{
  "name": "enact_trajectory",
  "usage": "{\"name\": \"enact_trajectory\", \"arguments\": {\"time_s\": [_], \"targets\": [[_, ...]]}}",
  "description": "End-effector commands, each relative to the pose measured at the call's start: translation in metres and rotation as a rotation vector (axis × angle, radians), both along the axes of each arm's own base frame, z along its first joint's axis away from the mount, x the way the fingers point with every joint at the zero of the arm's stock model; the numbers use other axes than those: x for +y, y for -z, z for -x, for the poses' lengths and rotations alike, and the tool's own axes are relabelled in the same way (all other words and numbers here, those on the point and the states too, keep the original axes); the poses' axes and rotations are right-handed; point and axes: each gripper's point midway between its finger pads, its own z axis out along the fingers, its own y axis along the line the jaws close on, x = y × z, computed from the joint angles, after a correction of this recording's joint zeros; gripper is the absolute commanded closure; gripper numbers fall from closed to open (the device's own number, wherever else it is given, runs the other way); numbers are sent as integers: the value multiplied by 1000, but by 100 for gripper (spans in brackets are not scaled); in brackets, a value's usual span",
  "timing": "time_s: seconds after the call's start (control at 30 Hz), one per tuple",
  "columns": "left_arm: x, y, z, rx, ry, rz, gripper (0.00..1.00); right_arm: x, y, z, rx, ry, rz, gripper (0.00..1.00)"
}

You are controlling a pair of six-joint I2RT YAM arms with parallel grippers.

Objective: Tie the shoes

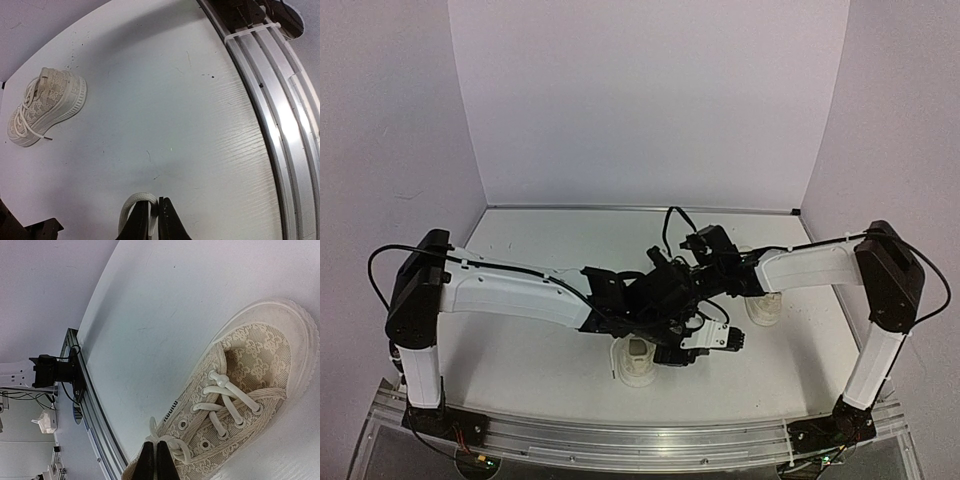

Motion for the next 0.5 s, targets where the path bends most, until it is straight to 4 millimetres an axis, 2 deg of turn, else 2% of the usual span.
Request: {"name": "enact_trajectory", "arguments": {"time_s": [0.0,0.2,0.33,0.4,0.47], "targets": [[-11,-1,-14,-64,-23,31,81,6,-10,-4,-23,-30,-30,100],[-4,-19,-13,-42,-49,52,56,8,-9,-3,-12,-39,-34,100],[8,-42,-10,-19,-87,90,50,9,-10,-2,1,-44,-40,100],[17,-59,-9,-4,-113,129,48,12,-10,-2,12,-48,-45,100],[30,-66,-10,12,-157,157,48,15,-13,-1,19,-55,-55,100]]}}
